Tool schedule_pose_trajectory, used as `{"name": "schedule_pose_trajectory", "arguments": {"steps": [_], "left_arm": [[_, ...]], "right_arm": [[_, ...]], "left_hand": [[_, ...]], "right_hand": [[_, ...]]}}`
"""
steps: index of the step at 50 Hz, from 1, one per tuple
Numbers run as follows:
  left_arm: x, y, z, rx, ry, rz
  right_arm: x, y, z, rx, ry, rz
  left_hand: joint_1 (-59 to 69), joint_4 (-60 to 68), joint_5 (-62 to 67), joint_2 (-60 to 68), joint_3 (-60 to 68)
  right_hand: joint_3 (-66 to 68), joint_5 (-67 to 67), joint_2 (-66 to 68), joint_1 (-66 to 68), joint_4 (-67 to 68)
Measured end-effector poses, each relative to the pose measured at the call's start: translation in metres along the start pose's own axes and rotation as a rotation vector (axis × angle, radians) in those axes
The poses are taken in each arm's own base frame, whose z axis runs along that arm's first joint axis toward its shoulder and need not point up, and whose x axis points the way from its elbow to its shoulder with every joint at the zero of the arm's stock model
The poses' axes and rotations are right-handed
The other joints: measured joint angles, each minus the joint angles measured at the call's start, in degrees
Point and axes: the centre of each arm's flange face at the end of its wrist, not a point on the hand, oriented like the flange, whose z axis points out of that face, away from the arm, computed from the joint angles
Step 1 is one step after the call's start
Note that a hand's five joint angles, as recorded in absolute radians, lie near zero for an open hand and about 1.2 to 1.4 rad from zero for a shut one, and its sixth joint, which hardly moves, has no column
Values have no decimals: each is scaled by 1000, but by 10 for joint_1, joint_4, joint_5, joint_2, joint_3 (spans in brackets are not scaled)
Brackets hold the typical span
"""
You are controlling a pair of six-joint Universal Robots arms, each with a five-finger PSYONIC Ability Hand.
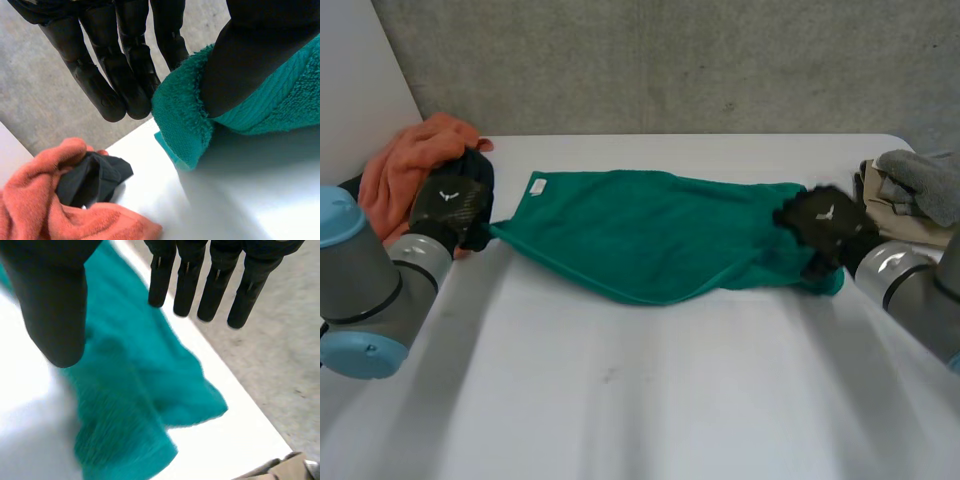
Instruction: Fold the laundry.
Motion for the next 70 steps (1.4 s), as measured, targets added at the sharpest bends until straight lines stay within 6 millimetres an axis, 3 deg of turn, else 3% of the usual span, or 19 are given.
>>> {"name": "schedule_pose_trajectory", "arguments": {"steps": [6,10,20,25,31,35,41,43,47,51,55,57,61,70], "left_arm": [[0,-10,-5,25,6,-2],[2,-12,-5,33,14,-1],[2,-23,-1,69,17,4],[0,-28,2,85,13,6],[-2,-34,5,84,12,3],[-3,-38,6,74,14,-2],[-6,-43,6,53,13,-10],[-8,-44,5,42,10,-12],[-13,-47,-1,18,8,-13],[-17,-49,-10,-13,9,-15],[-20,-48,-17,-43,16,-16],[-20,-46,-19,-55,22,-15],[-20,-41,-23,-82,34,-12],[-21,-38,-40,-164,50,-20]], "right_arm": [[19,-25,-4,-23,30,189],[31,-28,6,-102,21,271],[51,-5,53,-353,-44,366],[48,10,70,-380,-58,359],[37,27,77,-416,-86,349],[28,36,76,-444,-112,337],[25,36,72,-456,-132,322],[28,32,68,-451,-132,318],[36,22,56,-441,-133,306],[40,17,42,-434,-145,273],[36,20,32,-440,-162,225],[33,23,30,-449,-167,208],[29,29,29,-467,-169,188],[29,21,13,-478,-163,138]], "left_hand": [[0,0,0,0,0],[0,0,0,0,0],[0,0,0,0,0],[0,0,0,0,0],[0,0,0,0,0],[0,0,0,0,0],[0,0,0,0,0],[0,0,0,0,0],[0,0,0,0,0],[0,0,0,0,0],[0,0,0,0,0],[0,0,0,0,0],[0,0,0,0,0],[0,0,0,0,0]], "right_hand": [[-28,-42,-26,-26,-44],[-29,-47,-27,-26,-44],[-28,-28,-26,-26,-43],[-28,-19,-25,-25,-43],[-29,-19,-26,-26,-43],[-11,6,-11,-6,-14],[332,338,335,329,333],[393,401,397,374,394],[392,397,394,370,394],[180,187,176,168,179],[147,149,149,144,143],[184,194,186,181,183],[378,391,385,369,377],[406,409,405,371,409]]}}
